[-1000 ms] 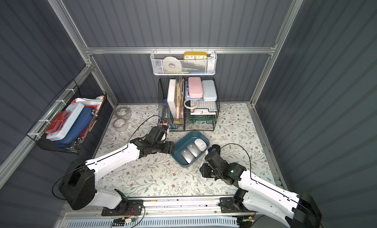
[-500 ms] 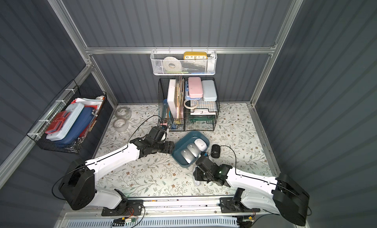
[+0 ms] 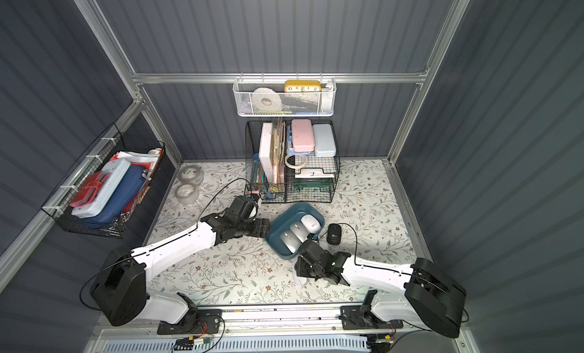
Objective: Take out the mouse from the storage box
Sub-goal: Place the mouse at the center of the board, then pick up the mouse from the storage box.
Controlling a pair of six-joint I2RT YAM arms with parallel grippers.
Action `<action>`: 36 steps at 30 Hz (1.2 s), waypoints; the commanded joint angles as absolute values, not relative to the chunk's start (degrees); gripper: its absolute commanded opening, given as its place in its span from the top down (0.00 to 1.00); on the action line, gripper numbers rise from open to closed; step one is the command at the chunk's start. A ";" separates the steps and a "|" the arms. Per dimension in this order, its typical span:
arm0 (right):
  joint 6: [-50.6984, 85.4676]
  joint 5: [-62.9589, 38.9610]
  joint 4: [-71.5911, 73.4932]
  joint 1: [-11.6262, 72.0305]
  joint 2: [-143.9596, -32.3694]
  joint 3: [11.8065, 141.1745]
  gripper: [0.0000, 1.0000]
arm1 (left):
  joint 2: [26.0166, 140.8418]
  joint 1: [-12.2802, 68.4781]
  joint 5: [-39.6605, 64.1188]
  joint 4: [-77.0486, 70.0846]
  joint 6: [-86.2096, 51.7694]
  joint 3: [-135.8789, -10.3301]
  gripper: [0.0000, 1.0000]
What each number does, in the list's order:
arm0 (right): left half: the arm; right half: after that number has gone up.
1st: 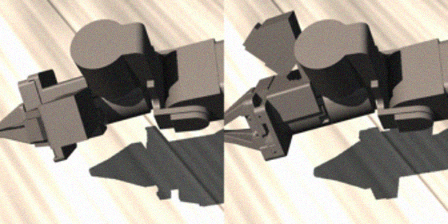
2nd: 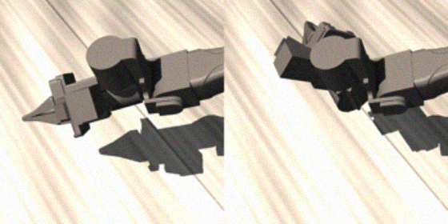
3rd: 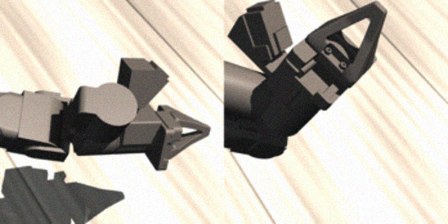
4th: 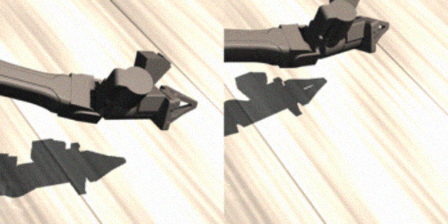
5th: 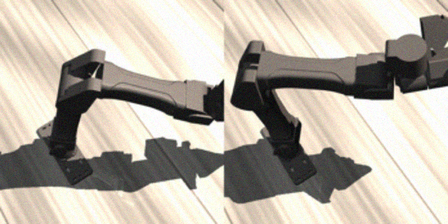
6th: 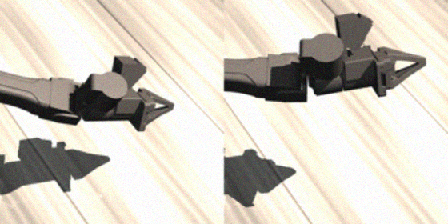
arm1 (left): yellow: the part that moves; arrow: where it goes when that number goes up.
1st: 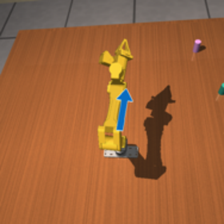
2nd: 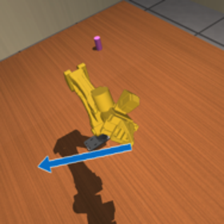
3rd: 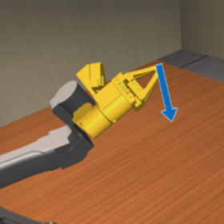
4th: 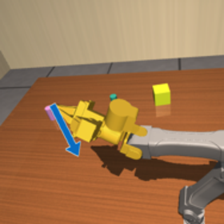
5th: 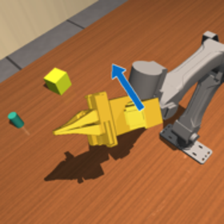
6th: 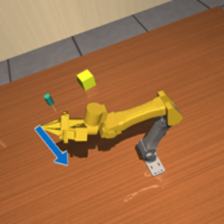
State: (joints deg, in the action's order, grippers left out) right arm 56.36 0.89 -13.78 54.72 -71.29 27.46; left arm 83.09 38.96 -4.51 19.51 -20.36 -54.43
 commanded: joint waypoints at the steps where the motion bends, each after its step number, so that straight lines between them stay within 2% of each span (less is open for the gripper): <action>1: 56.60 3.50 -15.62 55.07 -71.36 27.44 0.54 | 82.38 38.90 -4.48 20.18 -20.30 -54.57 0.16; 6: 55.75 3.31 -18.08 55.06 -70.25 28.12 0.50 | 82.34 38.93 -4.84 20.88 -20.15 -54.89 0.16; 13: 52.54 6.52 -28.35 55.02 -66.46 31.77 0.36 | 82.57 38.87 -4.70 21.45 -19.92 -55.35 0.15; 19: 47.96 10.53 -37.16 55.01 -62.60 38.07 0.35 | 82.97 39.46 -4.76 23.81 -22.89 -55.87 0.16; 22: 45.46 14.15 -40.40 54.97 -61.95 41.99 0.34 | 82.01 40.69 -5.66 28.03 -31.36 -56.72 0.17; 29: 40.58 19.86 -41.79 55.02 -69.11 49.53 0.34 | 81.26 42.68 -3.75 25.14 -42.91 -51.96 0.22; 36: 41.75 22.20 -42.81 54.85 -82.01 58.07 0.34 | 84.76 43.01 -0.35 19.40 -44.78 -52.55 0.39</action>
State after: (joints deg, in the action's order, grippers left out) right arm 42.13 19.94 -41.58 54.72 -79.85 55.22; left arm 83.46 42.78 -2.35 21.96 -42.22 -52.27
